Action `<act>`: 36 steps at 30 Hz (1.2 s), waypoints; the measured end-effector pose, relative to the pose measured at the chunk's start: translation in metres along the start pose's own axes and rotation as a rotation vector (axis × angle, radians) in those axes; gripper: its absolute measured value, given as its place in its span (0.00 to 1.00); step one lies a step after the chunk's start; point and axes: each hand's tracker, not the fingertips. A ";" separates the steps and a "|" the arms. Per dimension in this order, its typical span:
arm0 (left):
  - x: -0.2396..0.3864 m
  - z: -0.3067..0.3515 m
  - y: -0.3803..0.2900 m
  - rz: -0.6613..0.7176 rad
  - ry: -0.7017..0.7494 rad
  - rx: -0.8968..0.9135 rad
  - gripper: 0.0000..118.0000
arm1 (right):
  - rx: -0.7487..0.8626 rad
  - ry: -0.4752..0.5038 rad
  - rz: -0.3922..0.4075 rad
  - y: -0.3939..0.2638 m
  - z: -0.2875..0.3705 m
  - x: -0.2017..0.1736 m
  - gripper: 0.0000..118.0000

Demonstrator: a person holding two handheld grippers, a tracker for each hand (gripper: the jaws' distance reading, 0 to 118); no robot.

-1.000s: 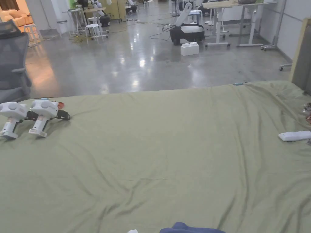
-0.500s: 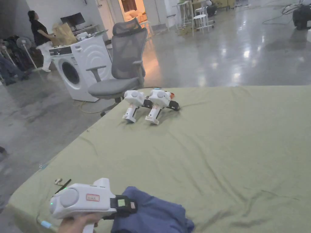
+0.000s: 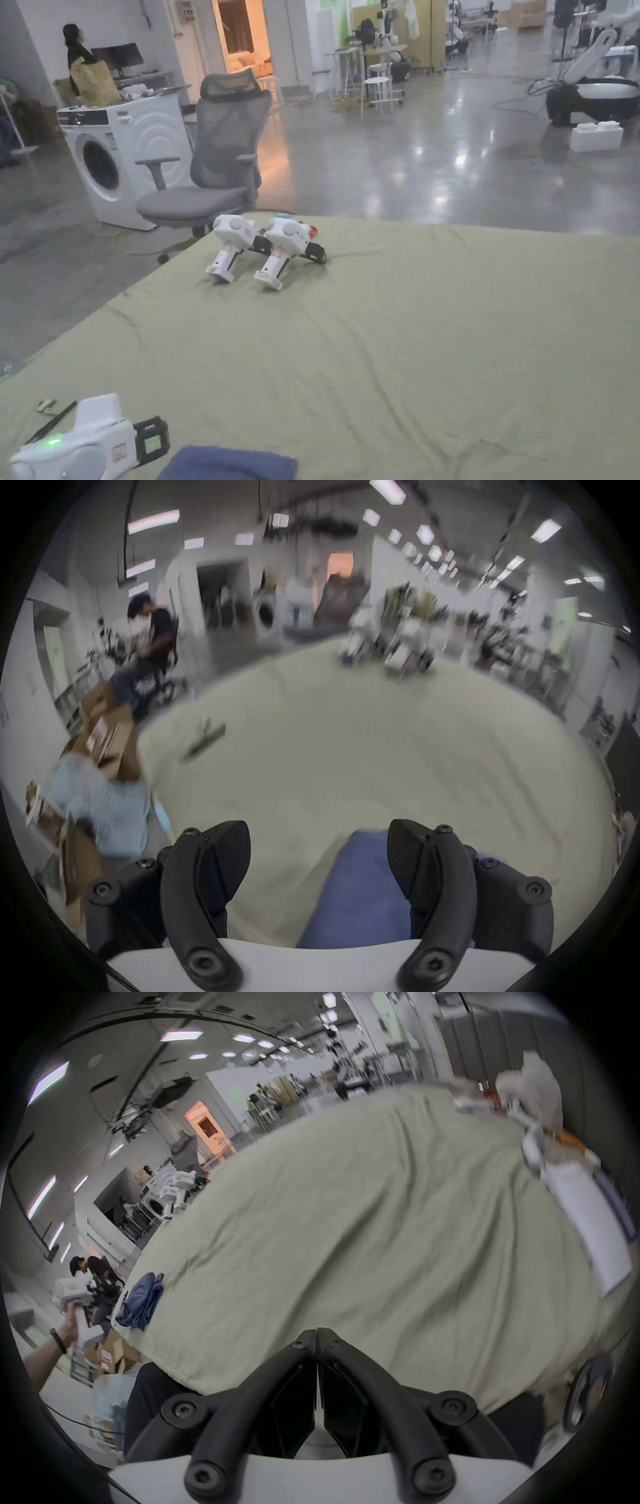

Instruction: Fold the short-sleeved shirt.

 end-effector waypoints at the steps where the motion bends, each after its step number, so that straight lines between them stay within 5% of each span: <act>1: 0.005 0.022 0.006 -0.040 -0.074 0.037 0.73 | 0.034 -0.009 0.031 0.005 0.008 -0.004 0.00; 9: 0.084 0.241 0.005 -0.198 -0.452 0.552 0.74 | 0.353 0.006 0.180 0.047 0.095 -0.046 0.00; 16: 0.162 0.333 -0.041 -0.332 -0.462 0.687 0.72 | 0.606 -0.031 0.282 0.058 0.152 -0.074 0.00; 18: 0.173 0.345 -0.050 -0.317 -0.487 0.668 0.63 | 0.636 -0.052 0.317 0.056 0.162 -0.078 0.00; 25: 0.182 0.380 -0.079 -0.326 -0.445 0.720 0.02 | 0.649 -0.087 0.291 0.043 0.178 -0.072 0.00; 36: 0.179 0.383 -0.074 -0.307 -0.491 0.675 0.00 | 0.691 -0.155 0.319 0.040 0.182 -0.068 0.00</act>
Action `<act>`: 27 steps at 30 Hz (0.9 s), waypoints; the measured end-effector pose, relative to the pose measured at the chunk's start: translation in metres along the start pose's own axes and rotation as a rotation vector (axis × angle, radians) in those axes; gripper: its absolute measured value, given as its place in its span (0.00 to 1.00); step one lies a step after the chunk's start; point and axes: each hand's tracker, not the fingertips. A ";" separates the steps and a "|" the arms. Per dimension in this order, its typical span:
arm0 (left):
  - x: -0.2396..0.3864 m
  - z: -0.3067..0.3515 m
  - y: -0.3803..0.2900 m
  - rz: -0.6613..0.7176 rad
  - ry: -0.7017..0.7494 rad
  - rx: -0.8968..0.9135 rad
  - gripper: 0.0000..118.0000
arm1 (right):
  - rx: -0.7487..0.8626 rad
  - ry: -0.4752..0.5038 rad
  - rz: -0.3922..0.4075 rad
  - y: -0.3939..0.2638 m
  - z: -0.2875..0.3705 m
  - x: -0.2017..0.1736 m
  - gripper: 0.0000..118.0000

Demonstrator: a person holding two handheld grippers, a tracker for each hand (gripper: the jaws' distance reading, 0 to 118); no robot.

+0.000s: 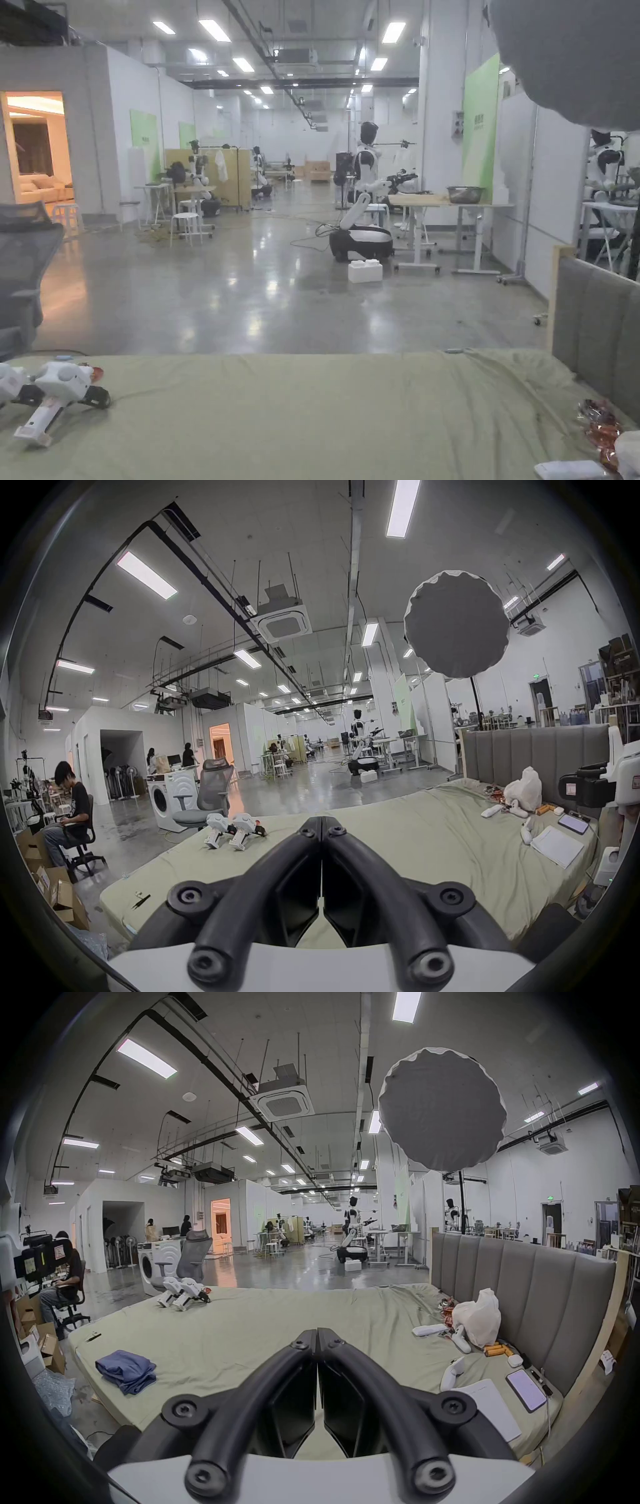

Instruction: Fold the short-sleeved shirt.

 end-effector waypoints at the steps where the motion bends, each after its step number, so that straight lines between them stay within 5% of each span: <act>1: 0.000 -0.001 0.000 0.002 0.002 0.000 0.00 | 0.003 -0.005 0.001 0.000 0.000 0.000 0.00; 14: -0.006 -0.006 -0.001 0.052 -0.034 -0.023 0.00 | 0.013 -0.017 -0.004 0.006 -0.004 -0.003 0.00; 16: -0.006 -0.007 -0.001 0.046 -0.044 -0.017 0.08 | 0.018 -0.012 -0.015 0.007 -0.004 -0.002 0.01; 17: -0.005 -0.008 -0.001 0.044 -0.042 -0.019 0.14 | 0.021 -0.015 -0.015 0.007 -0.004 -0.002 0.09; 19: -0.006 -0.008 0.002 0.048 -0.047 -0.023 0.31 | 0.016 -0.016 -0.019 0.008 -0.006 -0.001 0.51; 20: -0.006 -0.008 0.002 0.054 -0.062 -0.027 0.36 | 0.010 -0.014 -0.020 0.009 -0.007 0.000 0.63; 24: -0.005 -0.010 0.003 0.053 -0.068 -0.027 0.60 | 0.022 -0.014 -0.021 0.011 -0.007 -0.003 0.75; 27: -0.005 -0.012 0.003 0.052 -0.061 -0.027 0.86 | 0.026 -0.004 -0.013 0.013 -0.009 -0.004 0.96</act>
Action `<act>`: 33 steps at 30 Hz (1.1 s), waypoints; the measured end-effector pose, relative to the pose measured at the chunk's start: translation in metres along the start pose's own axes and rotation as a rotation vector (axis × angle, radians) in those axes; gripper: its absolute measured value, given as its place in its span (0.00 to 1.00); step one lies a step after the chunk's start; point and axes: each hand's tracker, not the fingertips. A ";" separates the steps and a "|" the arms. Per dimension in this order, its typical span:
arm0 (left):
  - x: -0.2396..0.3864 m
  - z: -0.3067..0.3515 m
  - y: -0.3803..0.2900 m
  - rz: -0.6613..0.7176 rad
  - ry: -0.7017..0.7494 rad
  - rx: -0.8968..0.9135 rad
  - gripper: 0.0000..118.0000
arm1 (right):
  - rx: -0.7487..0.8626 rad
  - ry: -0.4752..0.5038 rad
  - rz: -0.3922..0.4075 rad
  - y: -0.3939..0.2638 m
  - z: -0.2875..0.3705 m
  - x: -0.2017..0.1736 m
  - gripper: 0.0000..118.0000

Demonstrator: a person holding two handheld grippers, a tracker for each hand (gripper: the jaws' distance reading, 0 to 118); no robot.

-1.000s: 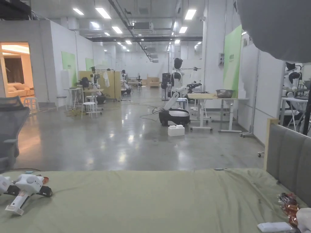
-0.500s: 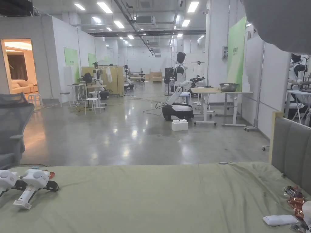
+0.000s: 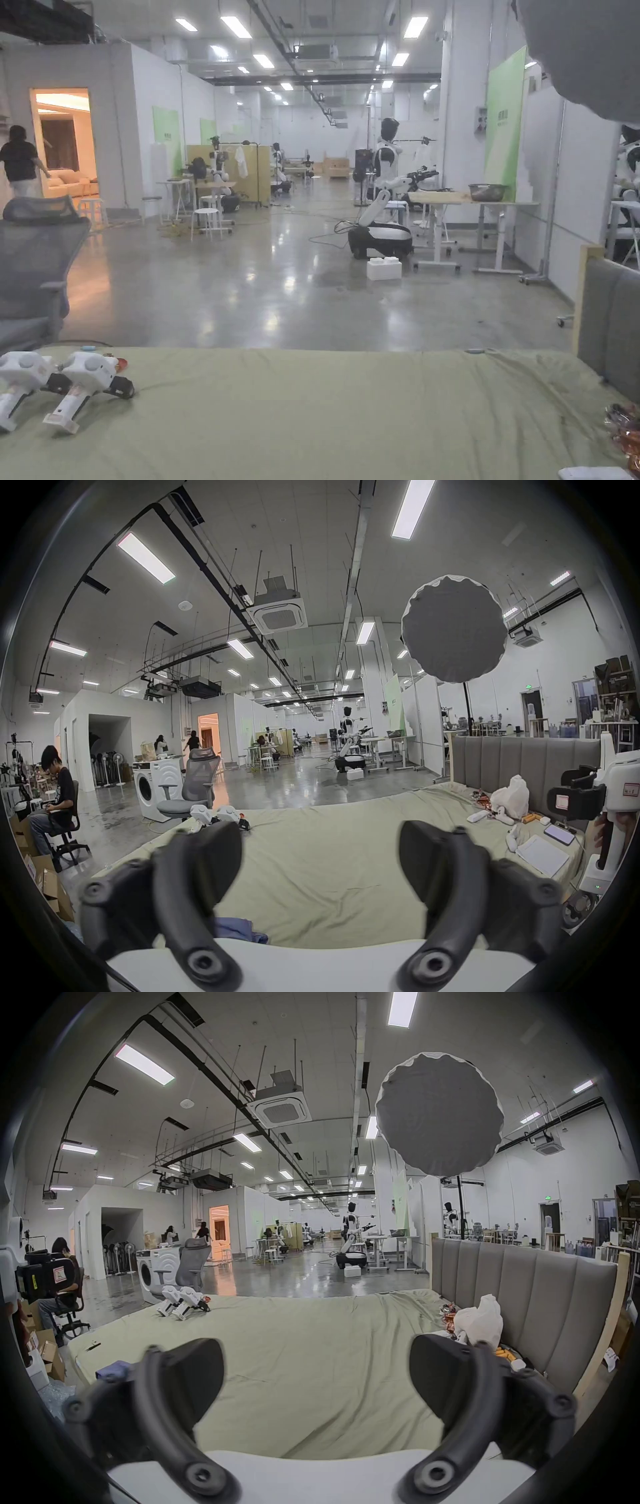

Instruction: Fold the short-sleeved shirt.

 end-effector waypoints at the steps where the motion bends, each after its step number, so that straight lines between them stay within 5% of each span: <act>1: 0.000 0.000 0.000 0.002 0.002 0.002 0.97 | -0.001 0.008 0.003 0.000 -0.001 0.000 0.97; 33: -0.005 0.001 0.000 0.041 0.020 -0.016 1.00 | -0.021 0.044 -0.020 -0.003 -0.009 -0.010 1.00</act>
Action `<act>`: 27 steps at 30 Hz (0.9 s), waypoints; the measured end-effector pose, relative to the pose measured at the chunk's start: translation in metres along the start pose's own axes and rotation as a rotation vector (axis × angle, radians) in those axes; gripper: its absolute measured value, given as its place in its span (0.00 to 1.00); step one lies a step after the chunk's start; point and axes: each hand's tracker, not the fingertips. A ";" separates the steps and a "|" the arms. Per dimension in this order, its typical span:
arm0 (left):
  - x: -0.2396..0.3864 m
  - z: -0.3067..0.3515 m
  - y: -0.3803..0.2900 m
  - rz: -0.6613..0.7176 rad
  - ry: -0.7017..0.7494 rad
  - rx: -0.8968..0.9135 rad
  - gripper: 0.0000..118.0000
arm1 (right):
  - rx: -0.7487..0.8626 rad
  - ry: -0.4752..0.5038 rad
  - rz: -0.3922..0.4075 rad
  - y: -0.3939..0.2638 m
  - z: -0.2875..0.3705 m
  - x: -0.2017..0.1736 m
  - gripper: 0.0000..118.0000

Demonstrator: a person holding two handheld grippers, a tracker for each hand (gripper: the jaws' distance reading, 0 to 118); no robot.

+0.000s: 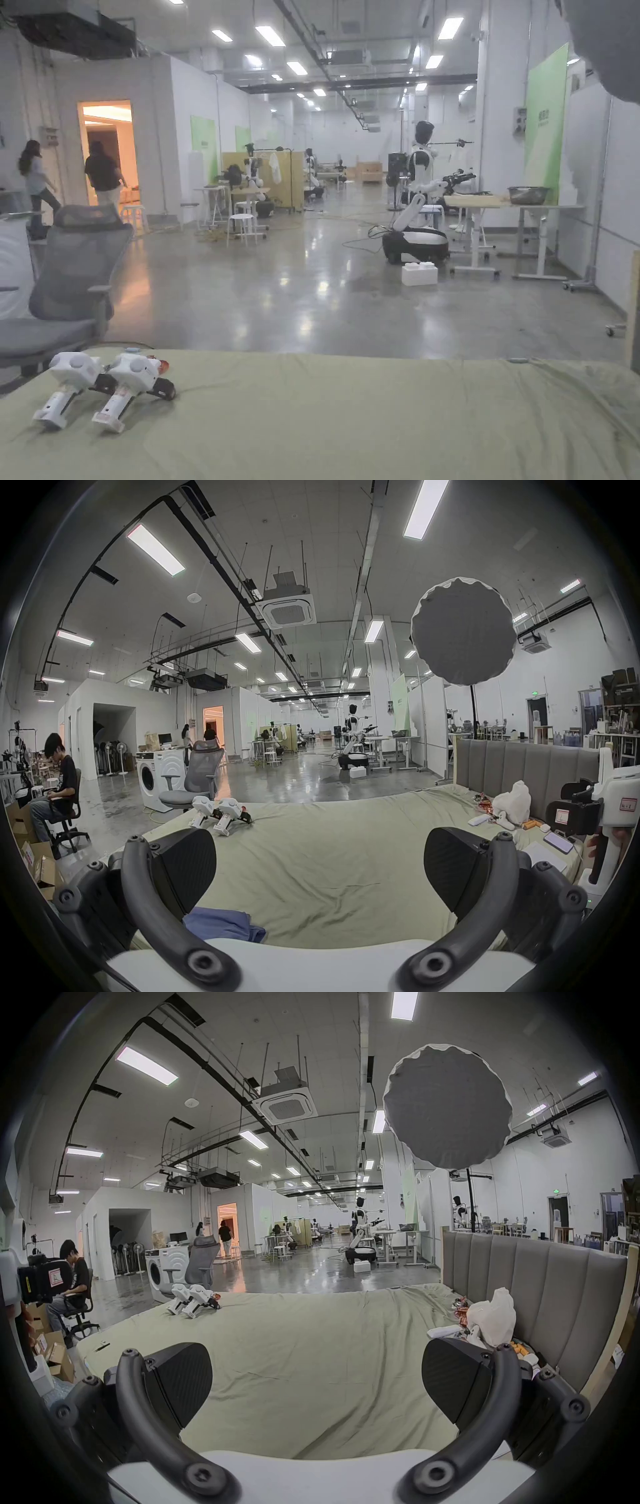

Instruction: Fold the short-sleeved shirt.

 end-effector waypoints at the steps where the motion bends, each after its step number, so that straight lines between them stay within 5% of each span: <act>1: -0.001 0.000 0.000 0.002 0.000 -0.001 1.00 | -0.001 0.000 -0.007 0.000 0.000 0.001 1.00; 7: -0.003 0.000 0.000 0.020 0.002 -0.007 1.00 | -0.034 -0.041 -0.091 0.008 -0.004 0.004 1.00; 14: -0.004 -0.002 0.000 0.047 -0.007 -0.012 1.00 | -0.268 -0.324 -0.150 0.021 -0.014 -0.013 1.00; 18: -0.002 -0.003 0.001 0.047 -0.018 -0.016 1.00 | -0.218 -0.223 -0.153 0.015 -0.013 -0.013 1.00; 23: -0.001 -0.002 0.001 0.043 -0.023 -0.019 1.00 | -0.242 -0.206 -0.241 0.018 -0.014 -0.008 1.00; 27: -0.002 -0.002 0.000 0.054 -0.022 -0.021 1.00 | -0.192 -0.248 -0.227 0.018 -0.013 -0.007 1.00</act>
